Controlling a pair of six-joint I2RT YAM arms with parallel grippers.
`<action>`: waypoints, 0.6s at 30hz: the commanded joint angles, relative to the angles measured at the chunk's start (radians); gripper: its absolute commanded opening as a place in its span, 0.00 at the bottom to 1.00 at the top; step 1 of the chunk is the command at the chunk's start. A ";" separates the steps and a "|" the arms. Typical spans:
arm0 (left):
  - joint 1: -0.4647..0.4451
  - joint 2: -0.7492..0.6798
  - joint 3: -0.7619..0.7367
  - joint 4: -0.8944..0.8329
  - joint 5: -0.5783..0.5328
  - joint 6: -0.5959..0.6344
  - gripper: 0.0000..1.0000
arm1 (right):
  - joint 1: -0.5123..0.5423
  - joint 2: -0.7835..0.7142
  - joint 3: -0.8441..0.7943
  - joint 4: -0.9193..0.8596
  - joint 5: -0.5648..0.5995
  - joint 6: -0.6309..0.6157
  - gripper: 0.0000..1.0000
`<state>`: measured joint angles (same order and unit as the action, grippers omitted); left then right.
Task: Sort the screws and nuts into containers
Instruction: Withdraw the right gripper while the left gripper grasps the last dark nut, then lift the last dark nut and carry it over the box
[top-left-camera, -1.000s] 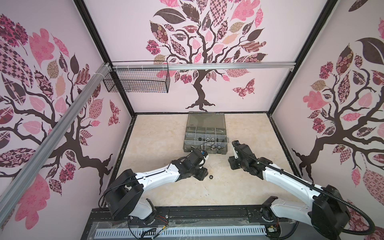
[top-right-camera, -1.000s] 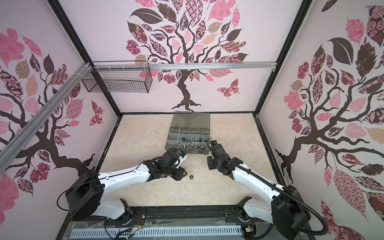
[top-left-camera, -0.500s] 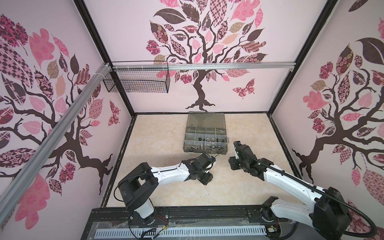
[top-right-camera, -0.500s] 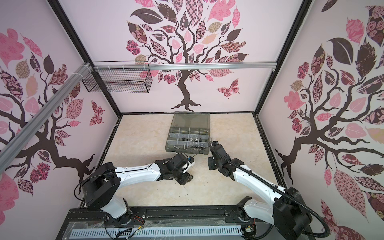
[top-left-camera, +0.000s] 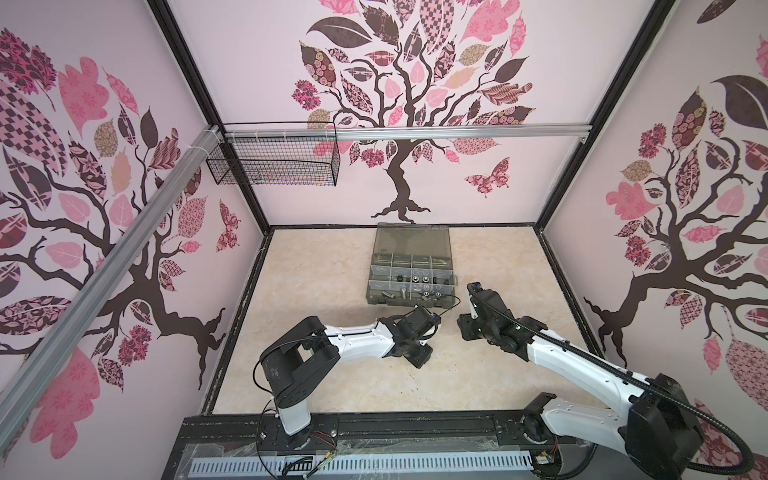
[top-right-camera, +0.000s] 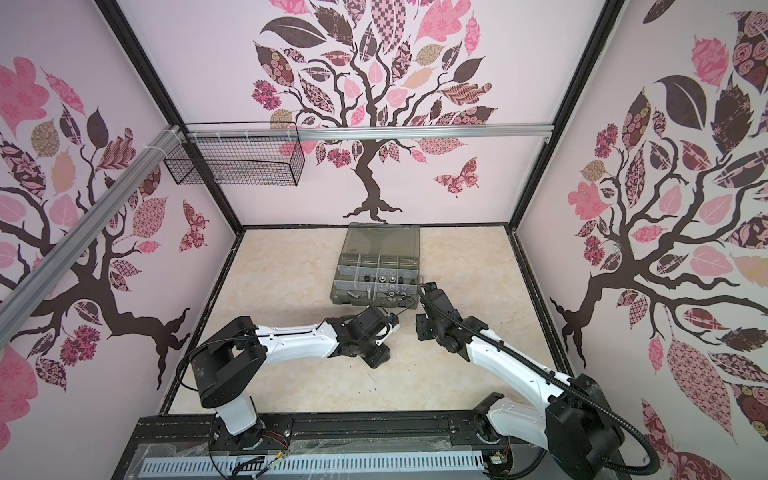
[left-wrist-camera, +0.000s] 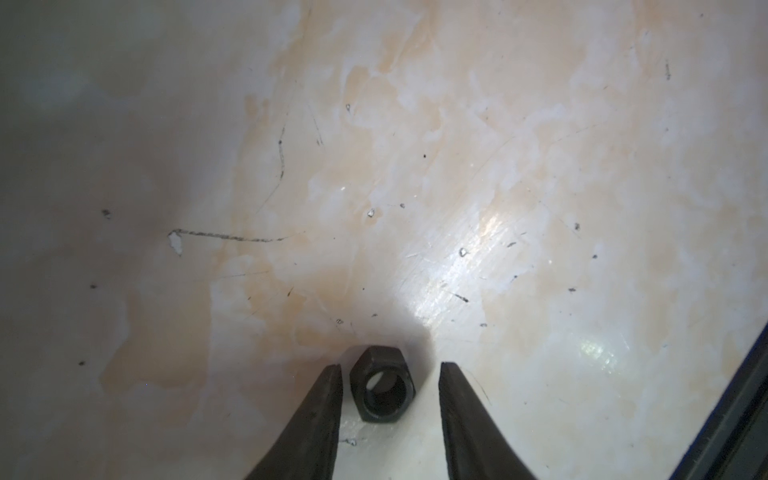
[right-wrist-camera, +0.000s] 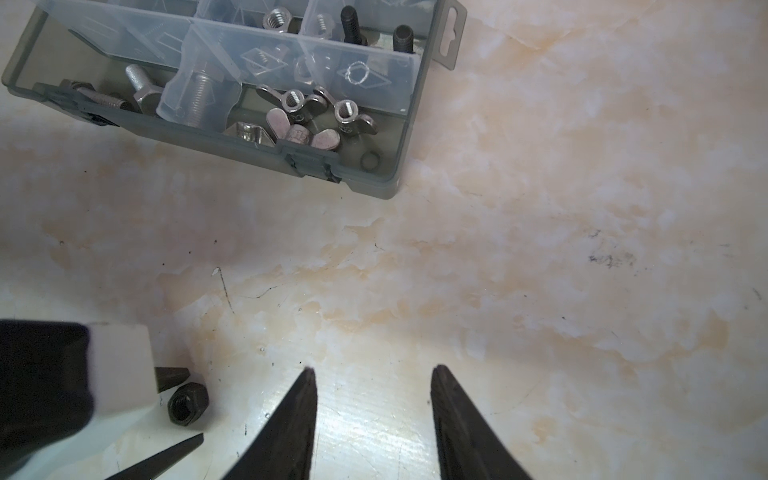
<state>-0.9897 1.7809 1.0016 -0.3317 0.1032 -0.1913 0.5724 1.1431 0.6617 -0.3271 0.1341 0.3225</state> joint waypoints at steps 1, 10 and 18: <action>-0.014 0.033 0.041 -0.028 -0.042 0.015 0.37 | -0.004 -0.026 0.001 -0.020 0.003 0.013 0.48; -0.021 0.035 0.038 -0.061 -0.113 0.021 0.23 | -0.005 -0.028 -0.001 -0.017 0.008 0.014 0.48; -0.012 -0.032 0.062 -0.053 -0.155 0.028 0.21 | -0.004 -0.033 0.017 -0.042 0.014 0.023 0.47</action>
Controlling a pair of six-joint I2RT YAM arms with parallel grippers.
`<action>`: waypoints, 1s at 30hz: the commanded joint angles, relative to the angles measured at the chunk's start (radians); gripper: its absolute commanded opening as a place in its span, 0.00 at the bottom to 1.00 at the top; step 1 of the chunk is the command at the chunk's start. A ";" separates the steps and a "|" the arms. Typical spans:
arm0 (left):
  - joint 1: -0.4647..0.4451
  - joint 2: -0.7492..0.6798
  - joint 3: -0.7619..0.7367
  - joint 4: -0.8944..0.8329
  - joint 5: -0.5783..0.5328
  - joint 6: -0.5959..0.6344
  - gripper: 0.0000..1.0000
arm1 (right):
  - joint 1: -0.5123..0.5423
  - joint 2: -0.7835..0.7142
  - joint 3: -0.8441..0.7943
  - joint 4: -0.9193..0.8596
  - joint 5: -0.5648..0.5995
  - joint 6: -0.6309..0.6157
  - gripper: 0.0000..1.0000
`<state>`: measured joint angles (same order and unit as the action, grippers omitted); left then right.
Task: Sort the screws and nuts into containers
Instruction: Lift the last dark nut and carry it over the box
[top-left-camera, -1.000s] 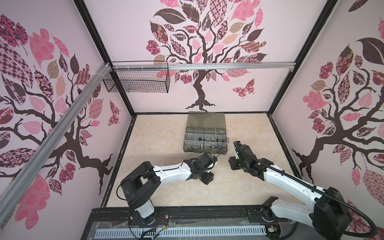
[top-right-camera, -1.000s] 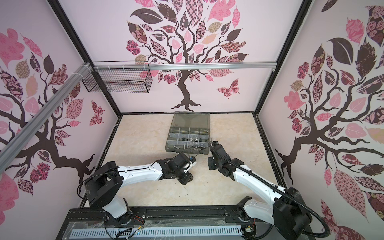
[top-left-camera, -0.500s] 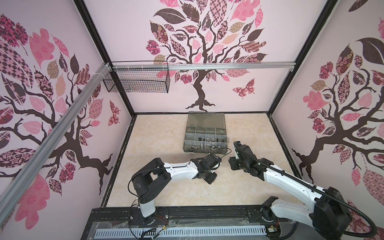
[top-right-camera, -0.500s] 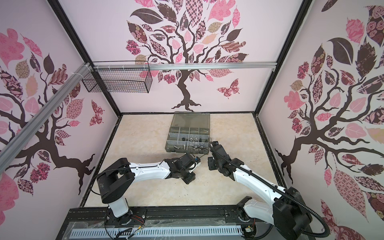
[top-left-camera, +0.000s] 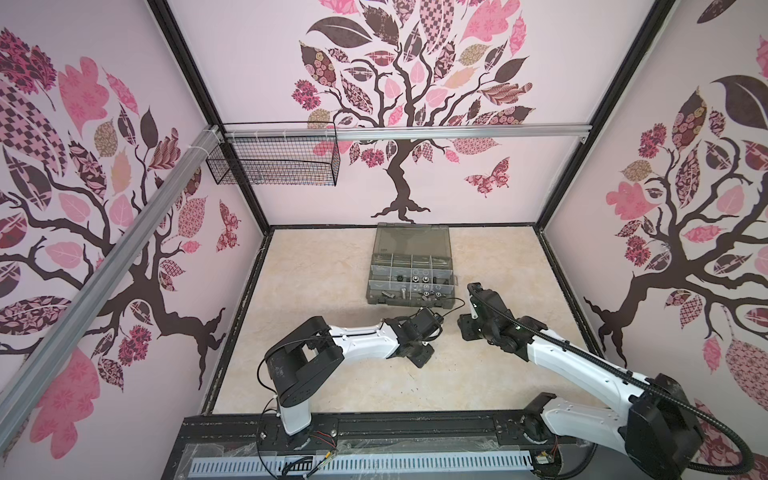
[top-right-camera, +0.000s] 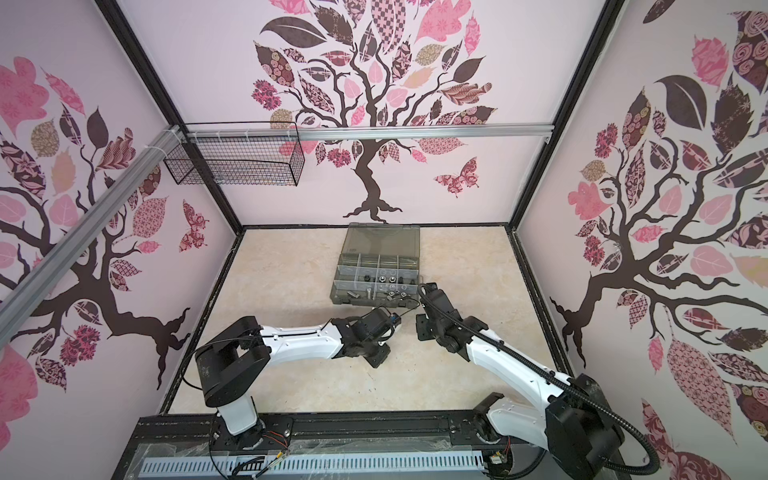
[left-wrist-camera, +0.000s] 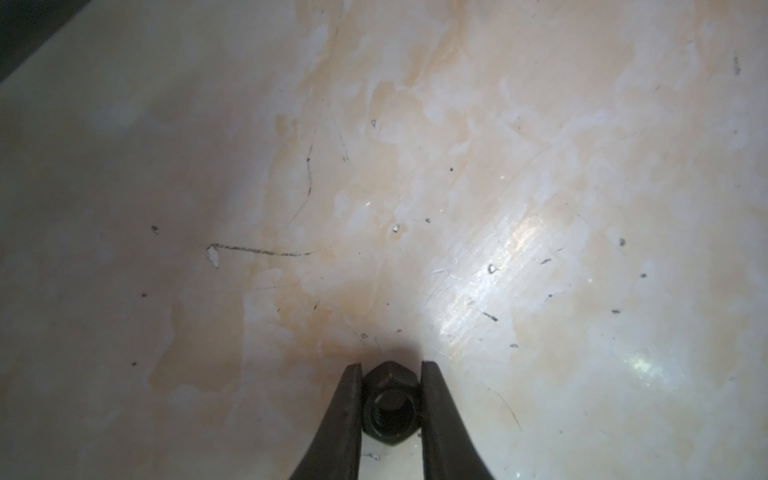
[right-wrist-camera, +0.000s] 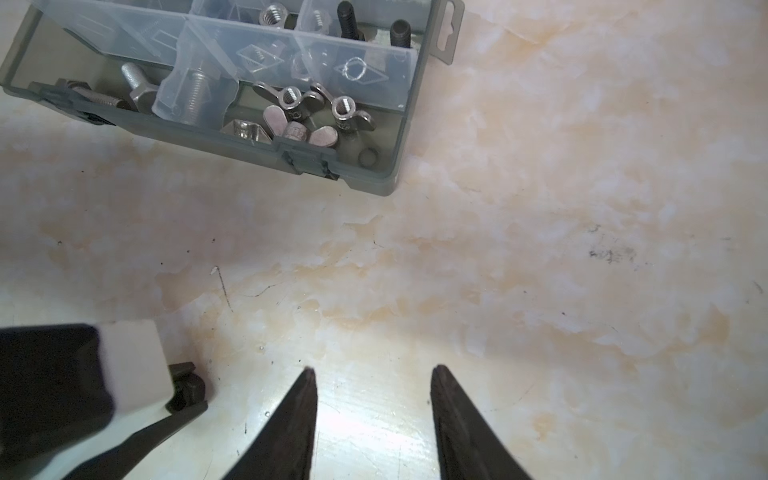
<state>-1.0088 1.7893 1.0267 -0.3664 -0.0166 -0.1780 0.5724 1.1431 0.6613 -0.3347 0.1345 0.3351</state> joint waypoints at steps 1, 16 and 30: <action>0.016 -0.050 0.050 -0.028 -0.036 0.022 0.21 | -0.004 -0.040 0.013 -0.032 0.016 0.014 0.48; 0.372 -0.056 0.365 -0.111 0.043 0.162 0.21 | -0.004 -0.102 -0.006 -0.046 0.016 0.028 0.47; 0.488 0.221 0.587 -0.135 0.110 0.231 0.22 | -0.004 -0.093 -0.014 -0.044 0.006 0.033 0.47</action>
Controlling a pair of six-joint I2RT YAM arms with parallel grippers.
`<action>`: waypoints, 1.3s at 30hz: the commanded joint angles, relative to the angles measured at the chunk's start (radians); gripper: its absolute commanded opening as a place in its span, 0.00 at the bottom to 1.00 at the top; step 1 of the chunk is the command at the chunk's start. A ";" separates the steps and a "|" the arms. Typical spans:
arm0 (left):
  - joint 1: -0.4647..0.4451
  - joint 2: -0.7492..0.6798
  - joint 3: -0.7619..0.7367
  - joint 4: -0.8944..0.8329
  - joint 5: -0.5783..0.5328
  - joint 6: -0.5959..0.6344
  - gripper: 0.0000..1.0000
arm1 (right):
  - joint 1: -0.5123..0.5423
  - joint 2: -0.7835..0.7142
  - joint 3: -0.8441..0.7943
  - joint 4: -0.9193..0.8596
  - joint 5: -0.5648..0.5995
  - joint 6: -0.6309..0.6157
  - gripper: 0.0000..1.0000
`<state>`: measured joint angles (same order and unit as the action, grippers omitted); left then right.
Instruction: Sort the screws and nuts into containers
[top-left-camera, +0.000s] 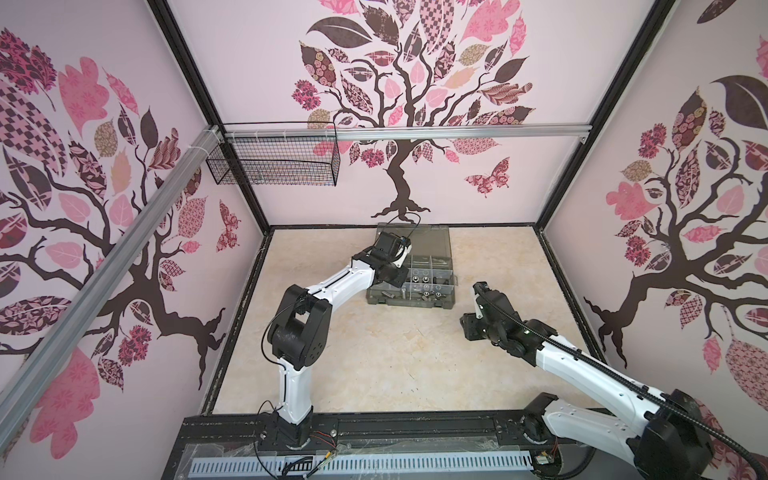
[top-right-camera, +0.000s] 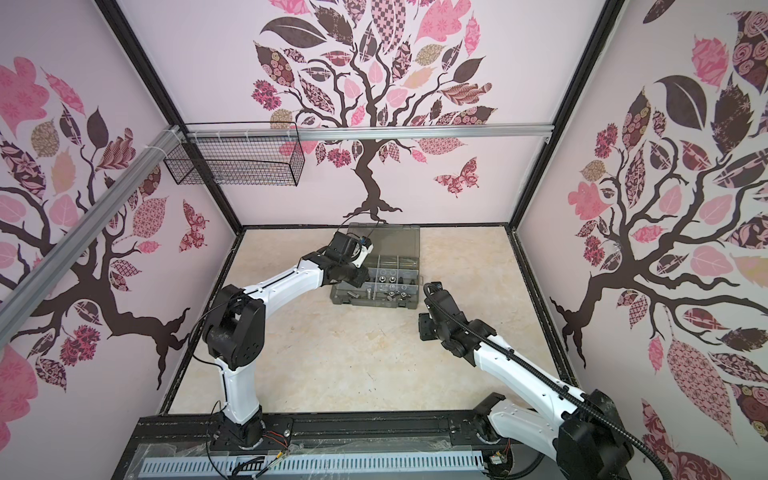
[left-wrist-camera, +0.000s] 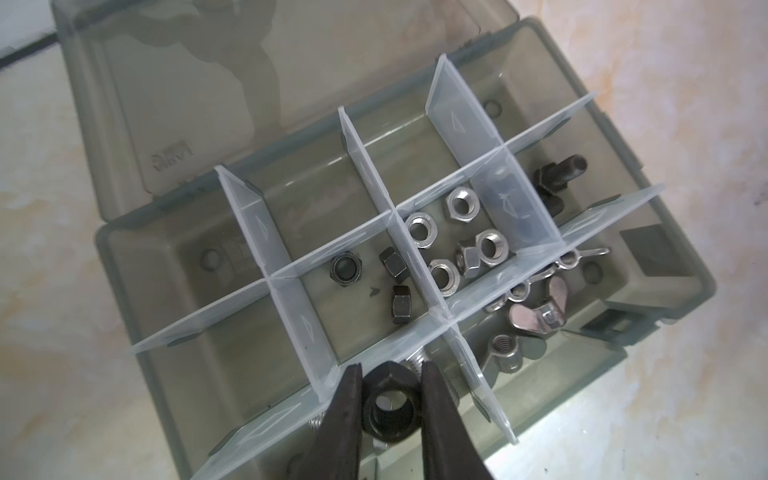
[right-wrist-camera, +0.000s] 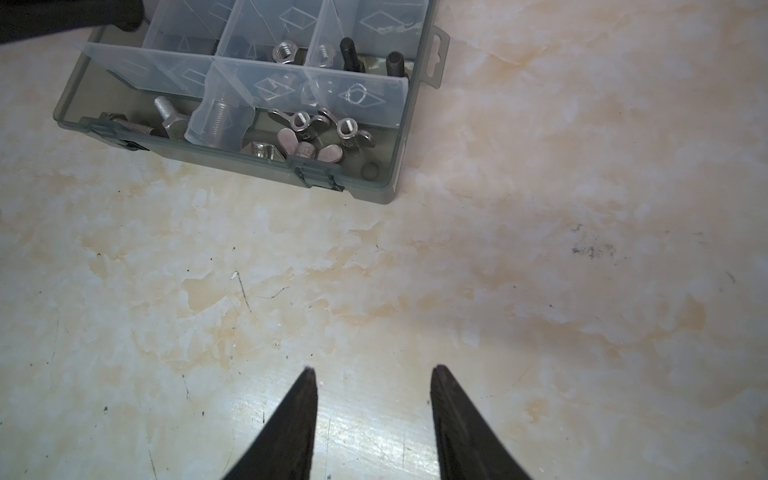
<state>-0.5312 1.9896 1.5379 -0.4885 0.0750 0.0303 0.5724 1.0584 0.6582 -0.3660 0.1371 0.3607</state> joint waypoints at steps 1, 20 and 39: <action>0.012 0.037 0.092 -0.019 0.014 0.023 0.22 | -0.004 -0.004 -0.011 -0.012 0.003 0.006 0.47; 0.037 0.110 0.107 -0.018 -0.001 0.022 0.30 | -0.004 0.026 0.001 -0.011 0.003 -0.020 0.48; 0.180 -0.493 -0.471 0.422 -0.173 -0.183 0.98 | -0.018 0.014 0.018 0.218 0.245 -0.101 0.55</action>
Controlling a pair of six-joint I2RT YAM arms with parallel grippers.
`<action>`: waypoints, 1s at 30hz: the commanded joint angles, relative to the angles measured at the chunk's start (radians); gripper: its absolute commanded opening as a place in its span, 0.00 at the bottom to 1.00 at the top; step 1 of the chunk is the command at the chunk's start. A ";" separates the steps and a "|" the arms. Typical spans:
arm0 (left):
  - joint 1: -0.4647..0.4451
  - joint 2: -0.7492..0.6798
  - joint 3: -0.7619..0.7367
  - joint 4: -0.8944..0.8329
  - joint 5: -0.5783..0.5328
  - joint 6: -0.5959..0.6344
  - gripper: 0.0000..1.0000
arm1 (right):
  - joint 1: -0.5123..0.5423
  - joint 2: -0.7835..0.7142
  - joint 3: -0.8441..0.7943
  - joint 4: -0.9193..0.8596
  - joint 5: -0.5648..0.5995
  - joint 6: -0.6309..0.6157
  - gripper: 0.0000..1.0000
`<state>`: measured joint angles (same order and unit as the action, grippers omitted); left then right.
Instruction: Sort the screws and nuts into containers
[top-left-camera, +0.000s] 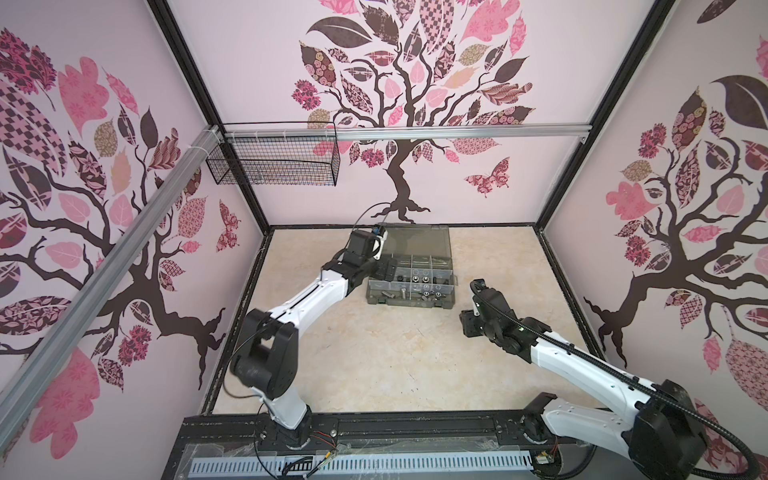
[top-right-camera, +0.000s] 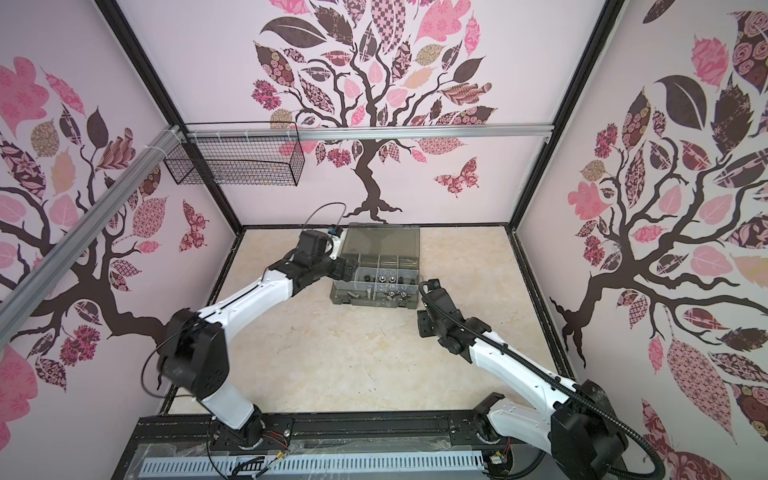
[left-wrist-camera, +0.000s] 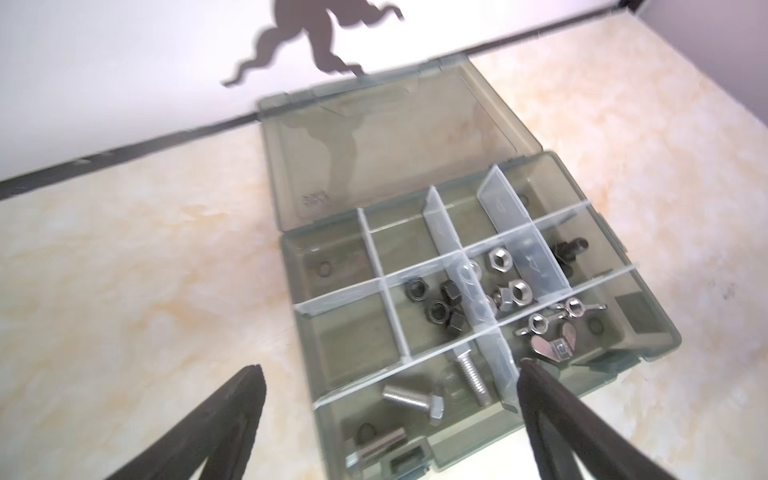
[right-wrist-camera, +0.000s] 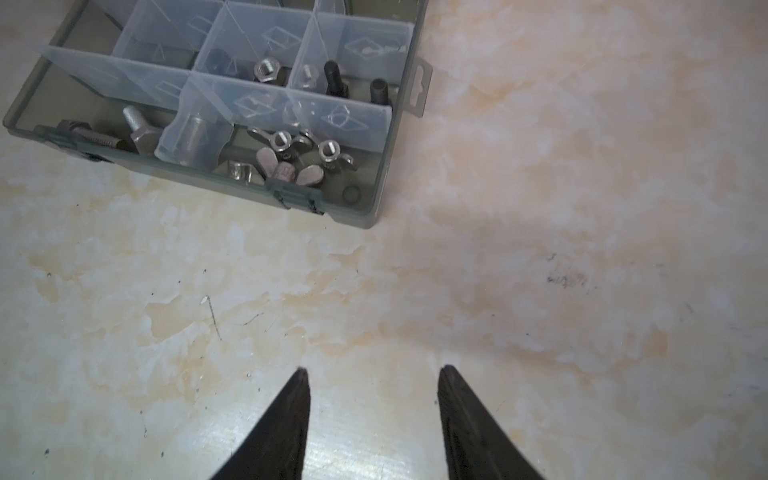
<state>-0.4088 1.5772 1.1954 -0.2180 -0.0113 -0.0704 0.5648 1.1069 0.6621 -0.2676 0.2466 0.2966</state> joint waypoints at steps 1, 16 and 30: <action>0.091 -0.141 -0.193 0.184 -0.127 -0.112 0.98 | -0.012 -0.057 -0.007 0.180 0.190 -0.043 0.57; 0.438 -0.386 -0.736 0.508 -0.320 -0.015 0.98 | -0.319 0.021 -0.384 1.020 0.406 -0.185 0.99; 0.448 -0.197 -0.773 0.822 -0.111 -0.017 0.98 | -0.491 0.374 -0.418 1.438 0.189 -0.161 0.99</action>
<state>0.0334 1.3857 0.4606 0.4393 -0.1699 -0.0830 0.1150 1.4151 0.2661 0.9672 0.5446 0.0875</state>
